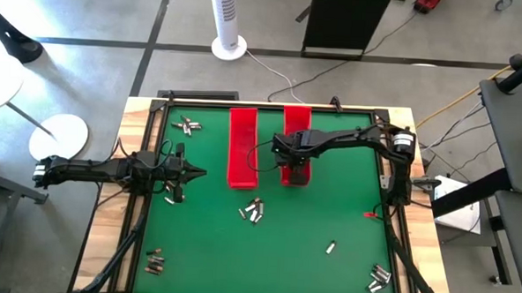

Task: Sort batteries
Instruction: Put the silver battery into the right red bin

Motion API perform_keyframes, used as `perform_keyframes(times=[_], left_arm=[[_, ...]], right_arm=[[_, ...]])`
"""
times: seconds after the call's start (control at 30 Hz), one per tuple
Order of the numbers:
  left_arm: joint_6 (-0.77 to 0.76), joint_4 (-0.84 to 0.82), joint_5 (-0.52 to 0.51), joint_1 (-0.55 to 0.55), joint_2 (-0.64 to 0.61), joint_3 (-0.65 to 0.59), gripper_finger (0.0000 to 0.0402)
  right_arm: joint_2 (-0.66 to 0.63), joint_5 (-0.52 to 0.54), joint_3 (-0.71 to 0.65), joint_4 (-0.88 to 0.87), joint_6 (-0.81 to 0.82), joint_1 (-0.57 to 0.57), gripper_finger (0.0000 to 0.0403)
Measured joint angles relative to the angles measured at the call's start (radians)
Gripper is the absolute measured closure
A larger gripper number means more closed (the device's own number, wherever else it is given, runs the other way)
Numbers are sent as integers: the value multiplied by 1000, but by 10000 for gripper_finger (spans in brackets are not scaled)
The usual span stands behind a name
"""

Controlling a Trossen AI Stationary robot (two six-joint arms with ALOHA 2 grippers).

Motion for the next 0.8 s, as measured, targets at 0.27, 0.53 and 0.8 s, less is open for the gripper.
perform_keyframes(times=[0.27, 0.53, 0.8], left_arm=[[0, 0, 0, 0, 0, 0, 402], [0, 0, 0, 0, 1, 0, 402], [0, 0, 0, 0, 0, 0, 402]], right_arm=[[7, -4, 0, 13, 7, 0, 324], [-46, 32, 41, -58, 4, 17, 267], [-223, 133, 87, -130, 28, 119, 222]])
